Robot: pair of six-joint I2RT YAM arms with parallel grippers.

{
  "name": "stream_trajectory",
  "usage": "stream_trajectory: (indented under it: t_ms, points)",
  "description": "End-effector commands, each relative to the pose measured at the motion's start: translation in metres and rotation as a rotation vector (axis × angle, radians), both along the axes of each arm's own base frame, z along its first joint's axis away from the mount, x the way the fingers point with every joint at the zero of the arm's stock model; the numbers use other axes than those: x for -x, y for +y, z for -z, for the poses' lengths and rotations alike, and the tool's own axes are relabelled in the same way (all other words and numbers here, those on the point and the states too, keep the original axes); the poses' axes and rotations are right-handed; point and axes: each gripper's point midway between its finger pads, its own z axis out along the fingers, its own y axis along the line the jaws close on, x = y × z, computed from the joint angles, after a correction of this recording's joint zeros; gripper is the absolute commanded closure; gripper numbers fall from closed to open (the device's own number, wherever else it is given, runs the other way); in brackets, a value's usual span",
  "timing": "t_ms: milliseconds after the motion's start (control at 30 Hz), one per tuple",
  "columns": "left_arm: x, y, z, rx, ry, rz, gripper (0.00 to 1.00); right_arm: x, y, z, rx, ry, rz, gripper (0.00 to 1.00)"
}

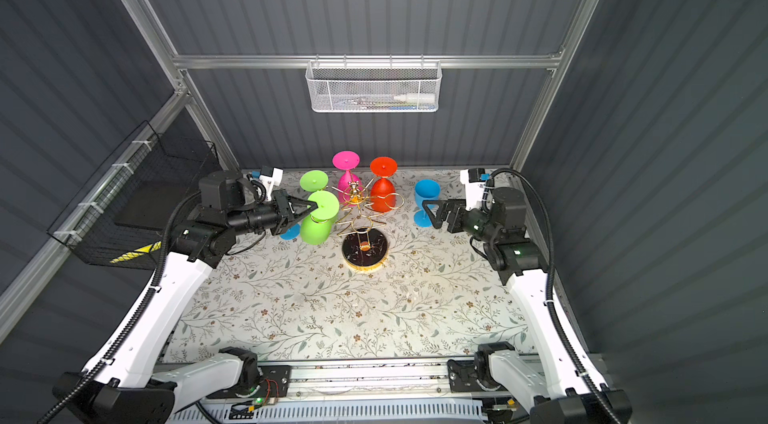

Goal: Take the wine glass off the wine glass rack
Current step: 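Slide the lime-green glass off the rack hook with the left gripper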

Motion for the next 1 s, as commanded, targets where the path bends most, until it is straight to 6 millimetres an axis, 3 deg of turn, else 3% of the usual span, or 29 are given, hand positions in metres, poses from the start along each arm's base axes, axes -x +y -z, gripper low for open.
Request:
stream_trajectory:
  t_ms: [0,967]
  points:
    - [-0.001,-0.001,-0.015,-0.015,-0.062,0.001,1.00,0.005,0.001,0.000,-0.011,-0.001,-0.015,0.01]
    - [-0.018,-0.013,-0.015,-0.036,-0.102,-0.022,1.00,0.009,0.001,0.003,-0.012,0.001,-0.014,0.01]
